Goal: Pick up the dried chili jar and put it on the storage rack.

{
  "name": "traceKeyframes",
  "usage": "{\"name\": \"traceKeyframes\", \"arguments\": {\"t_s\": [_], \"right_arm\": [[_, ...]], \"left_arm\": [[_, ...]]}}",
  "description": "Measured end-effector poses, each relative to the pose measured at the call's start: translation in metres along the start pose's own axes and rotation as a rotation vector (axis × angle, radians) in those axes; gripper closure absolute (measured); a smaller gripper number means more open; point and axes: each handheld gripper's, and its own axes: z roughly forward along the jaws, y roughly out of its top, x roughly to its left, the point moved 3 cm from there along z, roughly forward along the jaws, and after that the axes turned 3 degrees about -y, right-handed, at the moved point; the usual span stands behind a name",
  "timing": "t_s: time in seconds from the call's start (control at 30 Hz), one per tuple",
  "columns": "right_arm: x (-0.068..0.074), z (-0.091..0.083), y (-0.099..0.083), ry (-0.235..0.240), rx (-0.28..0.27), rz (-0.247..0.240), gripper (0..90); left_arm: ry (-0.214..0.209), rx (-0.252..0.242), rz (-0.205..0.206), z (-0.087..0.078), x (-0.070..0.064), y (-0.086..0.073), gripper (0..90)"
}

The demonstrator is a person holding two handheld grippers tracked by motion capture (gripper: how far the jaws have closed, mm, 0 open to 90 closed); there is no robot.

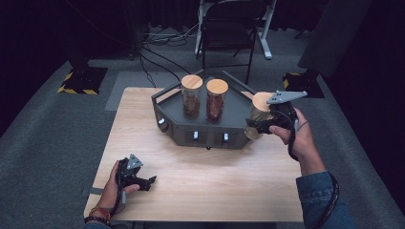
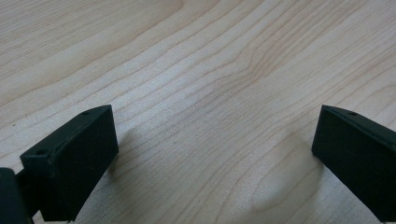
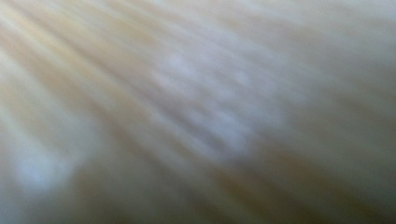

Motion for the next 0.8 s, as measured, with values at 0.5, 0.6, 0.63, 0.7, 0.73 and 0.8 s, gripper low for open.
{"name": "traceKeyframes", "arguments": {"t_s": [0.5,0.6,0.63,0.7,0.73,0.8], "right_arm": [[-0.002,0.017,0.017,-0.008,0.007,0.006,24.6],[-0.002,0.020,0.021,-0.013,0.005,0.003,24.6],[-0.003,0.022,0.022,-0.012,0.007,0.002,24.6],[-0.004,0.025,0.023,-0.015,0.007,-0.002,24.6],[-0.004,0.027,0.024,-0.018,0.008,-0.002,24.6],[-0.006,0.030,0.024,-0.015,0.008,0.004,24.6]], "left_arm": [[0.000,0.000,0.000,0.000,0.000,0.000,0.0],[0.000,0.000,0.000,0.000,0.000,0.000,0.0],[0.000,0.000,0.000,0.000,0.000,0.000,0.0],[0.000,0.000,0.000,0.000,0.000,0.000,0.0],[0.000,0.000,0.001,0.000,0.000,0.000,0.0],[0.000,0.000,0.000,0.000,0.000,0.000,0.0]]}}
